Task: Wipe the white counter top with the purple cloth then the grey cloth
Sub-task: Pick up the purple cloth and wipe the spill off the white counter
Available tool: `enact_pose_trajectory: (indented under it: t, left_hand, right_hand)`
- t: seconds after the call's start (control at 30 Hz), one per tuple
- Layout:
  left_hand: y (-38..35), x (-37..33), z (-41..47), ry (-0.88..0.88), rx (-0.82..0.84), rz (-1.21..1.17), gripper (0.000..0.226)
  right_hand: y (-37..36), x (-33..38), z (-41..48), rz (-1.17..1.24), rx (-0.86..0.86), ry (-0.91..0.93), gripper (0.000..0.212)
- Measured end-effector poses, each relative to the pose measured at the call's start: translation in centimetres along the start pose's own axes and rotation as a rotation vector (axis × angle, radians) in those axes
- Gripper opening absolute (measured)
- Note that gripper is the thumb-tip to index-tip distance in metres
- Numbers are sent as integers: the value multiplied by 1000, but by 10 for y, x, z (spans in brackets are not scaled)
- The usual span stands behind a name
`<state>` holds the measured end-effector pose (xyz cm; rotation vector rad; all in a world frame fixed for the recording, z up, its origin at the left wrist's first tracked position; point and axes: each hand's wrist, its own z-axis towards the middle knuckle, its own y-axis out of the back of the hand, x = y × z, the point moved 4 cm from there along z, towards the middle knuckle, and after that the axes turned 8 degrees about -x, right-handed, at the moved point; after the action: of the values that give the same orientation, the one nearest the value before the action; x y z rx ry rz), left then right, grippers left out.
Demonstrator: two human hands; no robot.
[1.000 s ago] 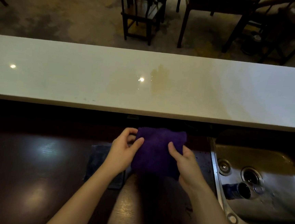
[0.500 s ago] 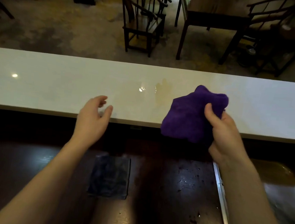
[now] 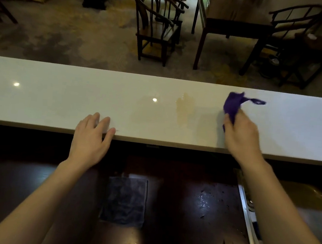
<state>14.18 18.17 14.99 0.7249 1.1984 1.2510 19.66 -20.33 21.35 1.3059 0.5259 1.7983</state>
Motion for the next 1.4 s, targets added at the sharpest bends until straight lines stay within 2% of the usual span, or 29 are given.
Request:
enact_pose_trajectory:
  t: [0.13,0.23,0.37,0.83,0.97,1.13,1.27,1.4]
  left_hand:
    - [-1,1,-1,-16,17,15,51]
    - [-1,3,-2,-15,25,7,54]
    - [-1,2,-4,-25,17,2,54]
    - [1,2,-3,-17,8,-16,53]
    - [2,0,-3,-11,19,-13,53]
    - [1,2,-2,-31,35,-8,48]
    - [1,1,0,-25,28,0,50]
    - [0,3,-3,-2,3,-20,53]
  right_hand:
    - [-51,4,-17,-179,225,-61,41]
    - [-68,14,-24,-268,224,-71,51]
    - [-86,40,-29,-229,223,-64,51]
    - [-162,151,-55,-129,401,130,54]
    - [-177,171,-62,-112,452,253,55]
    - [-184,169,-64,-255,486,470,54]
    - [-182,156,-58,-279,464,516,56]
    - [-172,132,-43,-307,447,475,59]
